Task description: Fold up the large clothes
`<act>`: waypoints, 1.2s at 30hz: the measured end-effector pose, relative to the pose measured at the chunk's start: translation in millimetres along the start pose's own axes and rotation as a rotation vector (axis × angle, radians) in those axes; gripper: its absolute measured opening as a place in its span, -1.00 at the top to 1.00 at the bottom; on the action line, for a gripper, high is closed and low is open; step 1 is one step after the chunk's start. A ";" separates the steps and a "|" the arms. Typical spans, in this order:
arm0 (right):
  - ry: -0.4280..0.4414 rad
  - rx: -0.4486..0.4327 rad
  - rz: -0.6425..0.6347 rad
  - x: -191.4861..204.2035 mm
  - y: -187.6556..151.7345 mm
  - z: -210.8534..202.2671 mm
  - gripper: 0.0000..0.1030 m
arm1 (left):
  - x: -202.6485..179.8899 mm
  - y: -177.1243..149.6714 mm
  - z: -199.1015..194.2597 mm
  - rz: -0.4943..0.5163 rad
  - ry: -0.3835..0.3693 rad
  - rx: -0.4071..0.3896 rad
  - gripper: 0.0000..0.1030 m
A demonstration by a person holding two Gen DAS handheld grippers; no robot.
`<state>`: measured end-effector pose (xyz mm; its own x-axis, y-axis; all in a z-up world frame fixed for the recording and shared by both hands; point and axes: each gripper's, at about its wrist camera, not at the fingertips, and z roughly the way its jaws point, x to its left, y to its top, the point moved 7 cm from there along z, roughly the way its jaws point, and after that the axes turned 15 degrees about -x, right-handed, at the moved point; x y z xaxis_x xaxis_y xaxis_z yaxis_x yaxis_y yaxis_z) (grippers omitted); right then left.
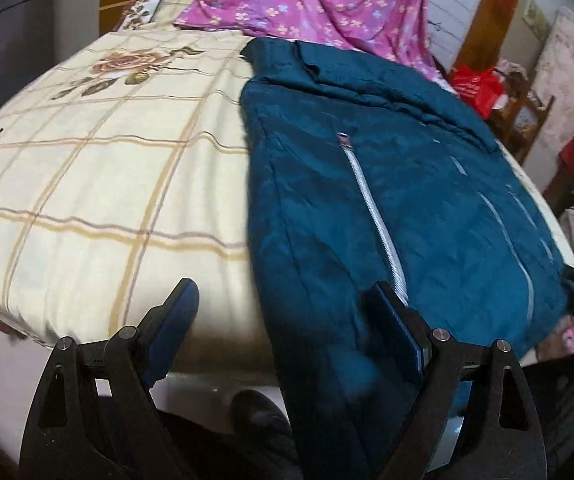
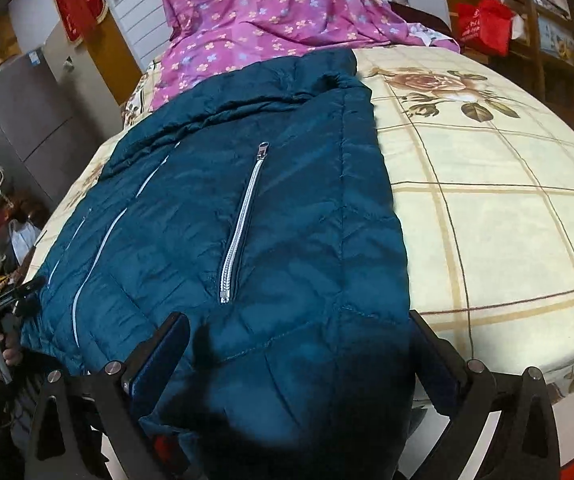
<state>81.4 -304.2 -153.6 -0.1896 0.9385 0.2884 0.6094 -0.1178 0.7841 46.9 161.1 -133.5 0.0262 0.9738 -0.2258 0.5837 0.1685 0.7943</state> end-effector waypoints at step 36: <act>0.222 -0.063 0.332 8.2 -6.4 -15.8 -0.95 | -54.4 -13.7 -11.2 0.014 -0.291 0.051 -0.48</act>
<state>63.8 -300.8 -147.5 -0.1568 0.7539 0.6380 0.6181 -0.4289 0.6588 28.4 107.6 -125.8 0.2622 0.8899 -0.3732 0.6216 0.1400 0.7707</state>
